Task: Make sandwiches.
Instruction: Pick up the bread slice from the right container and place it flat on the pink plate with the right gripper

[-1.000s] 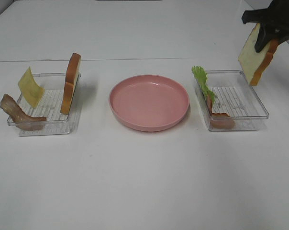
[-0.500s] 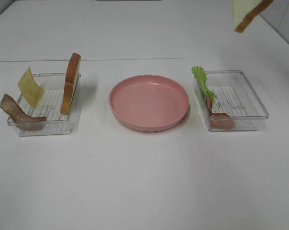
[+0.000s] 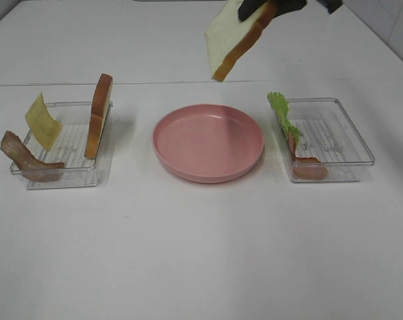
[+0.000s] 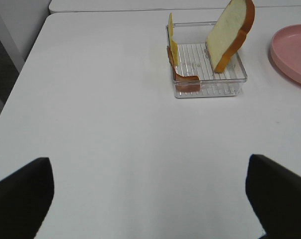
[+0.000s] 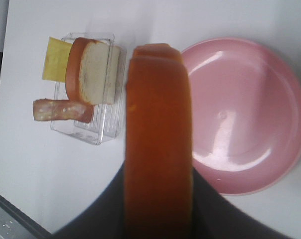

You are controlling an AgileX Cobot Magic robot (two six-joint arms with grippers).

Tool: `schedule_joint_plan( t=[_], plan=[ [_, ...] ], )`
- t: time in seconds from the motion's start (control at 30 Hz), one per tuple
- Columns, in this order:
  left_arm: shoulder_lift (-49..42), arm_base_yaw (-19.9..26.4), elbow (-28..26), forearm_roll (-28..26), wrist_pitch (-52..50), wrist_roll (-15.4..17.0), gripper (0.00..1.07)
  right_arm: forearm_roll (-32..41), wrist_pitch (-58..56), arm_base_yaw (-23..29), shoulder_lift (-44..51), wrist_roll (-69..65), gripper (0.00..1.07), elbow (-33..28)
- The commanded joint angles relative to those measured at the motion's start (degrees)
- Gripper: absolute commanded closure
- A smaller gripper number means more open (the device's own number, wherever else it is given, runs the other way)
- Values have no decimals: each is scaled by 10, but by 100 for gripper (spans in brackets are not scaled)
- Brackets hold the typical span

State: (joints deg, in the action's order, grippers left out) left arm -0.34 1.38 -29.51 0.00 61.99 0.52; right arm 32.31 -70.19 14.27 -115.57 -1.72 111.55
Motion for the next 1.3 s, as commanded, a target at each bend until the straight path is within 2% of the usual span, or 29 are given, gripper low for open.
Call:
schedule_joint_plan(
  t=[0.03, 0.17, 0.53, 1.3],
  plan=[
    [-7, -4, 0, 0, -4, -1, 4, 2, 28, 23, -29, -18, 107, 3],
    [-7, -4, 0, 0, -4, -1, 4, 8, 47, 40, -74, -29, 107, 3],
    [-7, -4, 0, 0, -4, -1, 4, 8, 84, 41, -152, -44, 107, 3],
    [-7, -4, 0, 0, -4, -1, 4, 43, 113, 41, -214, -46, 107, 3]
  ],
)
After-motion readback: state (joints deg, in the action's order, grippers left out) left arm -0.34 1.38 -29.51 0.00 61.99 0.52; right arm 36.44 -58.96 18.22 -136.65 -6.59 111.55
